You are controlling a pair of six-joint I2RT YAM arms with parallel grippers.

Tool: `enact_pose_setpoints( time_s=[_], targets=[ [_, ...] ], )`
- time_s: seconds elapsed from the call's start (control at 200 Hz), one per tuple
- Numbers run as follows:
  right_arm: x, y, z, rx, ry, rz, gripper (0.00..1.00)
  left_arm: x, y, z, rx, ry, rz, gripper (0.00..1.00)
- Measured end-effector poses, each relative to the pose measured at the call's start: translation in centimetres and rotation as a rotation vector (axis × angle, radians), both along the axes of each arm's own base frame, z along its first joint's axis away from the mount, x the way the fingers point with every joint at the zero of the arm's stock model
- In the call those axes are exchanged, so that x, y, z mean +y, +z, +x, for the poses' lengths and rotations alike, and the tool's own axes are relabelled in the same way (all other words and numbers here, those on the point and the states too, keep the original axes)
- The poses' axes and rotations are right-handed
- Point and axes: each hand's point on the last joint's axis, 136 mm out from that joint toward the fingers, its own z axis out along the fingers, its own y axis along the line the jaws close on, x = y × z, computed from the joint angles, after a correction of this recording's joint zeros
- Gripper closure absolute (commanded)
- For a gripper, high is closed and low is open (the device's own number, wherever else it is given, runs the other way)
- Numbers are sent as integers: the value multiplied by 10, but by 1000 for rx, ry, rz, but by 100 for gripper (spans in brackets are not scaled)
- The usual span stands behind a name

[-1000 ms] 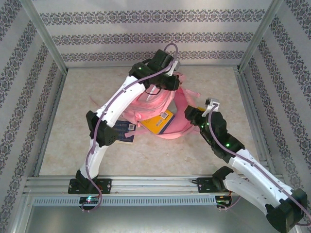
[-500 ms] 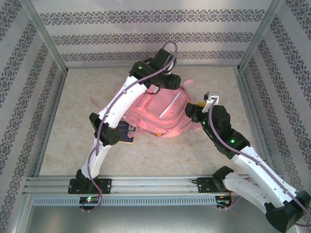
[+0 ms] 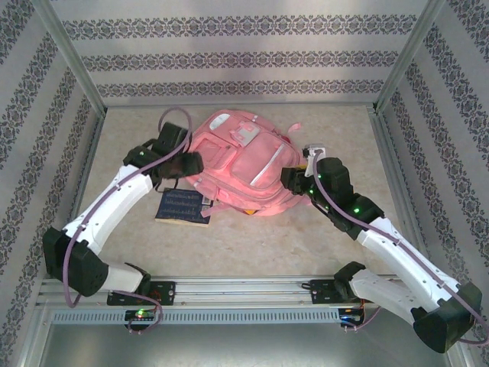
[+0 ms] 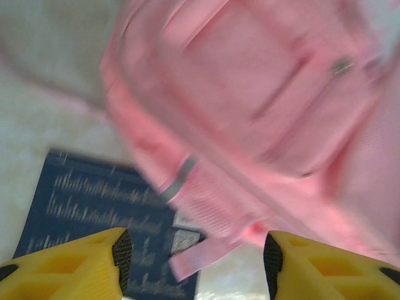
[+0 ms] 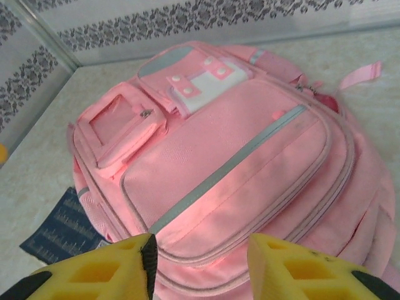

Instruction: Pack the student bag

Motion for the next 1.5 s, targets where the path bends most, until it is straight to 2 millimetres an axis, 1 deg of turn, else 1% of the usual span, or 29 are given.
enact_pose_setpoints(
  time_s=[0.065,0.11,0.145,0.21,0.29,0.375,0.5,0.63,0.729,0.874,0.959,1.009,1.089,1.209,1.279,1.334,1.439,1.499],
  targets=[
    [5,-5,-4,25,26,2,63,12,-39,-11,81,27,-21,46],
    [9,-9,-6,43,44,2,67,21,-61,-18,128,50,-35,47],
    [12,-12,-8,56,56,3,70,27,-76,-23,162,67,-48,47],
    [17,-17,-13,80,81,1,76,34,-96,-27,210,87,-68,47],
    [25,-22,-18,104,111,-1,81,30,-111,-28,237,81,-93,45],
    [33,-27,-23,121,143,-6,84,26,-125,-31,250,78,-114,45],
    [42,-31,-29,139,179,-7,86,27,-144,-41,299,94,-116,45],
    [45,-30,-32,140,194,-3,88,29,-160,-53,343,118,-120,45],
    [45,-30,-32,140,196,-3,89,26,-157,-56,317,129,-164,45],
    [47,-30,-33,144,206,2,89,11,-156,-79,346,122,-285,45],
    [48,-31,-35,149,217,7,88,-6,-154,-96,382,89,-350,44],
    [49,-33,-36,154,224,8,85,-16,-152,-105,407,61,-382,44],
    [53,-35,-38,166,243,13,83,-36,-147,-121,458,4,-441,43],
    [62,-44,-42,211,291,22,83,-56,-132,-133,491,-66,-512,42],
    [69,-52,-46,250,328,26,87,-59,-120,-130,478,-89,-517,41],
    [77,-58,-51,284,364,24,91,-58,-108,-122,438,-107,-492,40],
    [98,-67,-63,335,447,8,100,-49,-86,-92,322,-106,-429,40],
    [111,-70,-71,353,498,-5,100,-37,-86,-75,287,-63,-397,40]
  ],
)
